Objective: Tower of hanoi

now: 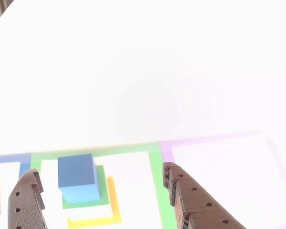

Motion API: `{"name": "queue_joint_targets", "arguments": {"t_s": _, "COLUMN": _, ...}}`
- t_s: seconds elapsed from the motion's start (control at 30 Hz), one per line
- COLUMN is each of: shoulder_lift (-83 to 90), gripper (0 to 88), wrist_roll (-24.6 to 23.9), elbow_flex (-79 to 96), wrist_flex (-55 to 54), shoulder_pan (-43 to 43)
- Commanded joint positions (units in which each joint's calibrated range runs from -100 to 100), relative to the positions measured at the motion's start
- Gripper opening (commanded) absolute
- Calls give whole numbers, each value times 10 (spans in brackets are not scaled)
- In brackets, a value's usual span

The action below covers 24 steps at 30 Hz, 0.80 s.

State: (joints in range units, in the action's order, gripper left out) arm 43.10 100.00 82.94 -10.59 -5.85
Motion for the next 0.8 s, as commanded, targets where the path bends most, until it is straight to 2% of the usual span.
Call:
{"name": "queue_joint_targets", "arguments": {"t_s": 0.0, "shoulder_lift": -30, "gripper": 290, "wrist_roll": 0, "elbow_flex": 3, "wrist_flex": -62, "shoulder_pan": 13}}
{"name": "queue_joint_targets", "arguments": {"t_s": 0.27, "shoulder_lift": -150, "gripper": 279, "wrist_roll": 0, "elbow_flex": -2, "wrist_flex": -189, "shoulder_pan": 26}}
{"name": "queue_joint_targets", "arguments": {"t_s": 0.77, "shoulder_lift": -295, "gripper": 260, "wrist_roll": 0, "elbow_flex": -31, "wrist_flex": -322, "shoulder_pan": 51}}
